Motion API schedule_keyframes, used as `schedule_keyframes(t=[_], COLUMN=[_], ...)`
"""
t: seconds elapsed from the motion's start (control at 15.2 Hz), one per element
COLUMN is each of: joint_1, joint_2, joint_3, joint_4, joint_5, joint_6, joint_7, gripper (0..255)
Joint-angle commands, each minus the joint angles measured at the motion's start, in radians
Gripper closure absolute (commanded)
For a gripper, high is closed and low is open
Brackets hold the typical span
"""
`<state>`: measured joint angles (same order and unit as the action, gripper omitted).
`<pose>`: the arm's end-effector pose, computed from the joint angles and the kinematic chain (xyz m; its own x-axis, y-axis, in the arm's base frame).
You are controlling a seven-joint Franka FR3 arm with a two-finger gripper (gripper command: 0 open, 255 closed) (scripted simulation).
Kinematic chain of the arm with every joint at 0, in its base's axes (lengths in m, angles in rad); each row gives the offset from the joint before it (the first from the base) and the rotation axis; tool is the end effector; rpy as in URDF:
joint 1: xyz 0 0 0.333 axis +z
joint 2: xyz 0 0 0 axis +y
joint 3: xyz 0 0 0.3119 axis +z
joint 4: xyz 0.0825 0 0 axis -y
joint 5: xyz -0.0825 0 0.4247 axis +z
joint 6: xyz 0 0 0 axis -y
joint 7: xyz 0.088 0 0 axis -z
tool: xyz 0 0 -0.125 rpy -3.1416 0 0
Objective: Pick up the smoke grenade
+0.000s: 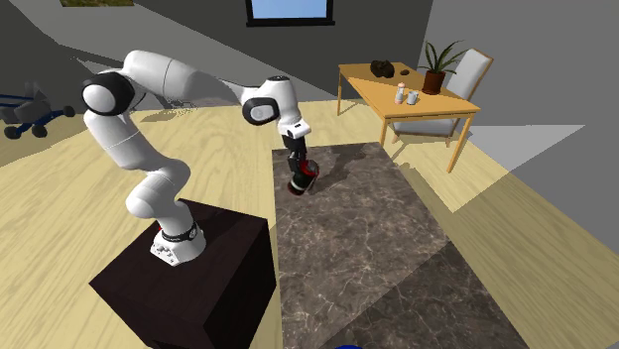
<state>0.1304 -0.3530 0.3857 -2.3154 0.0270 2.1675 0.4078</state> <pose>0.4394 0.2560 0.4505 0.9745 0.0860 0.2074 0.0826 -0.9963 0.0254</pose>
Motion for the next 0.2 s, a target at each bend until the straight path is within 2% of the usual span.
schedule_keyframes(t=[0.0,0.13], joint_1=[0.000,0.000], joint_2=[-0.005,-0.006], joint_3=[-0.003,-0.003], joint_4=[0.023,0.025], joint_5=[0.001,0.001], joint_6=[-0.028,-0.030], joint_7=[-0.003,-0.003], gripper=[255,255])
